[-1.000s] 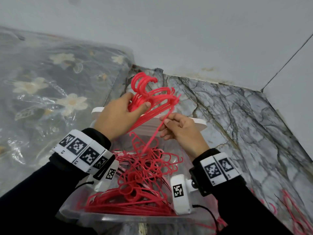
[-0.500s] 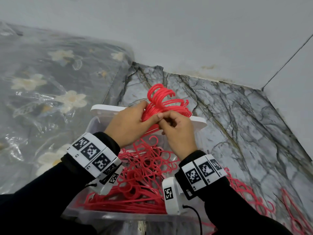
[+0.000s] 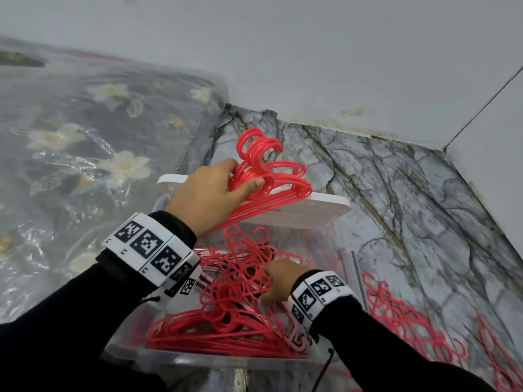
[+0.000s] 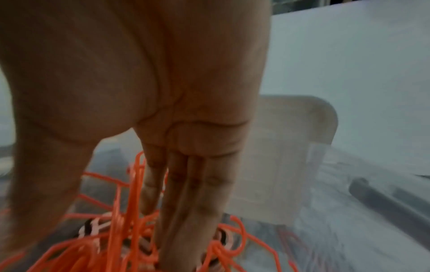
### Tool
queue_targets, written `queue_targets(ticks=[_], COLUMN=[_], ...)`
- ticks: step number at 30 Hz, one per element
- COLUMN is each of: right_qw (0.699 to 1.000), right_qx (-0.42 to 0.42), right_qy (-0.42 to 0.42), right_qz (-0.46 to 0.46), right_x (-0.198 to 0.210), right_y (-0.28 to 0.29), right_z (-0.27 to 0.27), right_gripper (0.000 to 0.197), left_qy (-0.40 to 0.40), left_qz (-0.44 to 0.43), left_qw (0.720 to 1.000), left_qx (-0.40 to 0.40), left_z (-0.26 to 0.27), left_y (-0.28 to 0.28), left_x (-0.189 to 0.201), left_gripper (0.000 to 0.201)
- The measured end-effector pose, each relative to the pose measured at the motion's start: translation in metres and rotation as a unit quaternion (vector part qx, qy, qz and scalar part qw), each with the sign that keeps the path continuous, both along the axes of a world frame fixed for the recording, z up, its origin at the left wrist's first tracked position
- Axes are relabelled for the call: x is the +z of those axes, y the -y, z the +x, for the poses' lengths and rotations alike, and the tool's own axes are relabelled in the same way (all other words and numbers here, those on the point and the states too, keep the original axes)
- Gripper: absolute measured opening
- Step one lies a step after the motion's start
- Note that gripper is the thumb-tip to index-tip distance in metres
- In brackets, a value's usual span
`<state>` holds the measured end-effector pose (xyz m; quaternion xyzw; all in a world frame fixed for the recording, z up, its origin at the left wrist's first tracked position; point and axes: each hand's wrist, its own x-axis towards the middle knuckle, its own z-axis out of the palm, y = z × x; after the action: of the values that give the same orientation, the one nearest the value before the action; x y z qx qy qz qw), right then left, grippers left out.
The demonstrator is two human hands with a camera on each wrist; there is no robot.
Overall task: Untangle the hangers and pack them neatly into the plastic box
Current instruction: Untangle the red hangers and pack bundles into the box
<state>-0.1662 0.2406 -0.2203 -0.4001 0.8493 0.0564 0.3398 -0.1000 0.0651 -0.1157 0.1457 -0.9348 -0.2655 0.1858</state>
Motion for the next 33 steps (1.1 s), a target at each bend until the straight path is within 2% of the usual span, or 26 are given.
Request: queue_targets(ticks=[4,11,13,17,22,24,26,30,31,33], right_qw=[0.997,0.986,0.984,0.989,0.971,0.965,0.966,0.954,0.954,0.965], right_qx=[-0.034,-0.034,-0.029,-0.005,-0.082,-0.087,-0.077,-0.068,-0.061,-0.033], right_qy=[-0.008,-0.033,0.002,0.054,0.189,0.220,0.225,0.258,0.254,0.192], right_qz=[-0.064,-0.161,-0.177,-0.140,-0.123,-0.111,-0.106,-0.133,-0.149,-0.177], right_x=[-0.009,0.009,0.014,0.020,0.022,0.023,0.028,0.047,0.051,0.057], right_y=[0.003,0.010,0.012,0.013,0.010,0.010,0.009,0.005,0.004,0.002], right_z=[0.007,0.001,-0.002,-0.002,0.005,0.007,0.005,-0.007,-0.008,-0.011], right_gripper=[0.016,0.022,0.023,0.027,0.023,0.021,0.021,0.035,0.033,0.028], left_qy=[0.014,-0.004,-0.010,-0.014,0.001,0.006,0.005,-0.004,-0.005,-0.006], left_qz=[-0.019,-0.013,-0.012,-0.009,-0.020,-0.024,-0.024,-0.022,-0.019,-0.012], left_qw=[1.000,1.000,1.000,1.000,1.000,1.000,1.000,1.000,1.000,1.000], left_qx=[-0.001,0.005,0.007,0.004,0.003,0.004,0.004,0.014,0.016,0.016], left_z=[0.002,0.003,0.003,0.003,0.004,0.004,0.003,0.004,0.004,0.004], left_y=[0.000,0.001,0.001,0.002,0.001,0.000,0.000,0.003,0.004,0.006], left_x=[0.003,0.007,0.007,0.008,0.008,0.009,0.009,0.009,0.010,0.010], left_gripper=[0.066,0.069,0.069,0.066,0.069,0.069,0.069,0.065,0.066,0.067])
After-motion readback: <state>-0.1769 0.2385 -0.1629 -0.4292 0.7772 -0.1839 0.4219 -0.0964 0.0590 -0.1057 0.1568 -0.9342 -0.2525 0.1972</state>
